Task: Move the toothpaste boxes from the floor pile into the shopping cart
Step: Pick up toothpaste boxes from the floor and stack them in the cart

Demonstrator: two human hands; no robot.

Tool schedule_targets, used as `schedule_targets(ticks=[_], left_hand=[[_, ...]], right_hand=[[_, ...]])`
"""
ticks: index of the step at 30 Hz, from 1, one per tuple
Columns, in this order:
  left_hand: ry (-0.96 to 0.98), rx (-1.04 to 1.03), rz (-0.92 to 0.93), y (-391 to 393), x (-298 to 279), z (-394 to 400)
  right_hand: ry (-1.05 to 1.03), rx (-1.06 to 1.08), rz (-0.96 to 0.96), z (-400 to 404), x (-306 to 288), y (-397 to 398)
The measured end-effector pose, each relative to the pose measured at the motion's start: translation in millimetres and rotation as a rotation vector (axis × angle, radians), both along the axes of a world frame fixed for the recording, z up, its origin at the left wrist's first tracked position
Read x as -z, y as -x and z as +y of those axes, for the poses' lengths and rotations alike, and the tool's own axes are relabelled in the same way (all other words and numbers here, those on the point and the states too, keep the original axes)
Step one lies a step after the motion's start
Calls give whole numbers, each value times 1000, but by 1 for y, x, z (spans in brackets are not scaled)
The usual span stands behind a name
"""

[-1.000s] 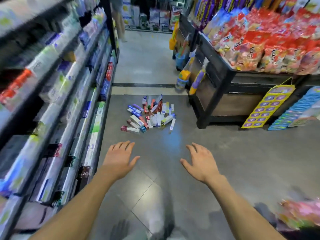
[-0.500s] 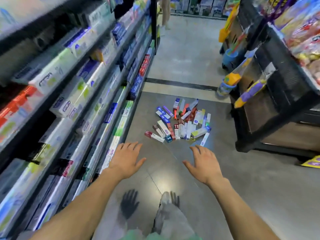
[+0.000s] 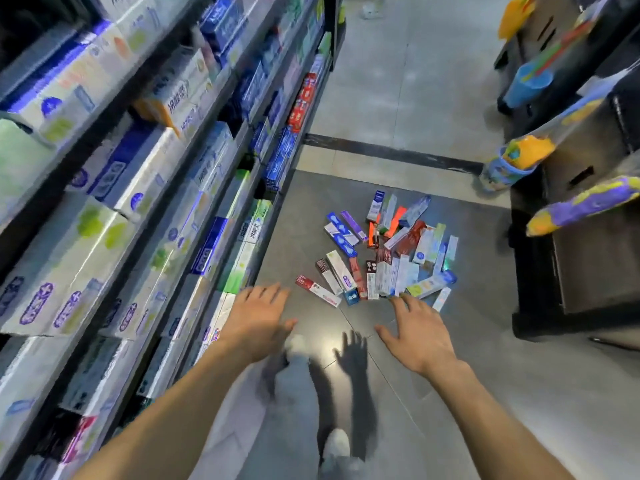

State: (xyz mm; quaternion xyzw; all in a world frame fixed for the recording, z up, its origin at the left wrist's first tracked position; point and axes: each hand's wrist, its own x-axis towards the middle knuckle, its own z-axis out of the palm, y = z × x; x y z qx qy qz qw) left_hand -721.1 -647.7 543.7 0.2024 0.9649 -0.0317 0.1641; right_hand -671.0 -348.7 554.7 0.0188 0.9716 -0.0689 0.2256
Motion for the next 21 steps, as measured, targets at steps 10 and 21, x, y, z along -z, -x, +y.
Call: schedule_targets(ticks=[10,21], left_hand=[[-194,87,-46,165,220,17],[-247,199,84,231,609,22]], right_hand=[[111,132,-18,-4,212,160],[210,106,118,8,581,251]])
